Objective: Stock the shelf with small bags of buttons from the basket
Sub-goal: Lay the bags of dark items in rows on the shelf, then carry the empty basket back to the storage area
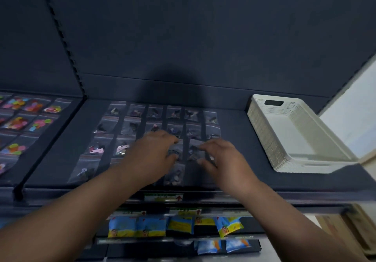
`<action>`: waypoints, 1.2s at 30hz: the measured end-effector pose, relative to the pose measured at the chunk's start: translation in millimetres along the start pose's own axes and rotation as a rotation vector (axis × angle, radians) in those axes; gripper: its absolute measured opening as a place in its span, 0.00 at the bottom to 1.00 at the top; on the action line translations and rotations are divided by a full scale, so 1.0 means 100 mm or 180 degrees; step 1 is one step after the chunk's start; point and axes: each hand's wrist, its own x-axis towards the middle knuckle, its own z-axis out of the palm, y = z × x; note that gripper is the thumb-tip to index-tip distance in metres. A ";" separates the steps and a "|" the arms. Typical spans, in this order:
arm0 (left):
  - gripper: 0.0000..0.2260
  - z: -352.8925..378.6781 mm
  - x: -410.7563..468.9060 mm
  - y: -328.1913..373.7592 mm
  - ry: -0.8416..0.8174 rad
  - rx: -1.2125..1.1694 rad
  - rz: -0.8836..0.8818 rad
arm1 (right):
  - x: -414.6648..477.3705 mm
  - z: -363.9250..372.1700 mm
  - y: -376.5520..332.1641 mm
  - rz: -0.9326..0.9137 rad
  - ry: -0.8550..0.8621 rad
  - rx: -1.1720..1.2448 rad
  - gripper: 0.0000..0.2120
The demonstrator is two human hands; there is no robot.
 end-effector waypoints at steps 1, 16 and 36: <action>0.19 0.00 0.04 0.07 -0.0003 -0.0009 0.0022 | -0.03 -0.06 0.05 0.0055 0.0034 -0.0001 0.17; 0.20 0.30 0.75 1.31 0.0150 -0.0197 0.0302 | -0.62 -1.09 1.02 0.0864 0.0900 -0.0486 0.15; 0.23 0.52 2.02 1.76 -0.0124 -0.0254 0.0447 | -0.66 -0.73 1.45 0.3461 0.2417 0.3304 0.21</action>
